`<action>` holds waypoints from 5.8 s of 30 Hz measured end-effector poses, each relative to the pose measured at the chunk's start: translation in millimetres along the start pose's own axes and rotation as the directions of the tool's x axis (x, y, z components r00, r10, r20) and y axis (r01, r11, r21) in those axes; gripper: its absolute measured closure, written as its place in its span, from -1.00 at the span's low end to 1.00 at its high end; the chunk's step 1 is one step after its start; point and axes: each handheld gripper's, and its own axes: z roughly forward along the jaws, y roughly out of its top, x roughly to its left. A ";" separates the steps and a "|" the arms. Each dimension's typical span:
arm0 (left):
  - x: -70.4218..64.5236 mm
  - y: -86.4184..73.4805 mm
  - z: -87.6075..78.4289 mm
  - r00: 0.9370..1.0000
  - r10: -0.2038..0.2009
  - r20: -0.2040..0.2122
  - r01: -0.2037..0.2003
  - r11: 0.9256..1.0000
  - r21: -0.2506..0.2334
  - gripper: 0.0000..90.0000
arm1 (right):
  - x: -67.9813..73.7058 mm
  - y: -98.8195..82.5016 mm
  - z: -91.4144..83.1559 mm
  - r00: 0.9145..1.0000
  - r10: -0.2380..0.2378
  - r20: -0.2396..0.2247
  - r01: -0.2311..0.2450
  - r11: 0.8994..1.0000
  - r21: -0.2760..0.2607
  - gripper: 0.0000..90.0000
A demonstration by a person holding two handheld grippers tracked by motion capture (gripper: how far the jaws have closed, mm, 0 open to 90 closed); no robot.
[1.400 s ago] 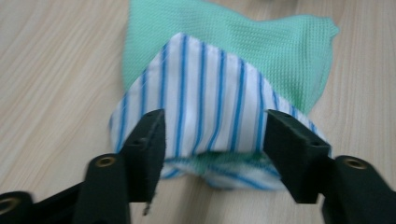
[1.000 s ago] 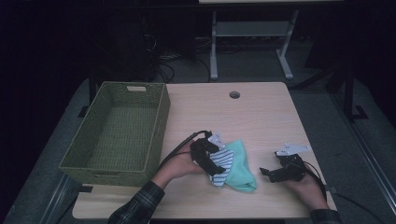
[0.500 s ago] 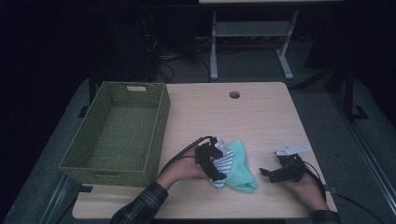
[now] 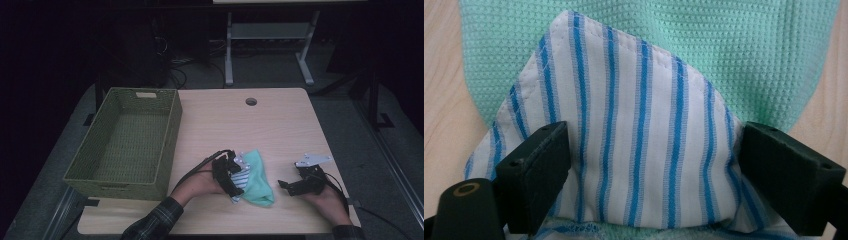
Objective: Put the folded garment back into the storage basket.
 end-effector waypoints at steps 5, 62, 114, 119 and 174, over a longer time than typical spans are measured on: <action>-1.0 0.1 0.4 1.000 0.002 -0.007 -0.002 1.000 0.009 -0.71 | 0.0 0.0 0.0 1.000 0.000 0.000 0.000 1.000 0.000 -0.92; 9.8 3.0 -64.5 0.990 -0.135 -0.029 0.133 0.989 -0.067 0.51 | 0.6 0.1 -0.2 1.000 0.005 -0.002 -0.005 1.000 0.004 -0.92; 29.6 -15.1 -178.5 0.969 -0.201 -0.143 0.187 0.977 -0.103 0.50 | 0.4 0.3 0.4 1.000 0.014 0.005 -0.014 1.000 0.006 -0.96; 32.0 -20.8 -188.0 0.962 -0.217 -0.165 0.201 0.974 -0.108 0.50 | 0.4 0.4 0.5 1.000 0.016 0.009 -0.016 1.000 0.005 -0.96; 65.2 -123.7 -264.9 0.808 -0.487 -0.331 0.431 0.872 -0.231 0.49 | 0.6 0.4 0.4 1.000 0.022 0.012 -0.022 1.000 0.006 -0.96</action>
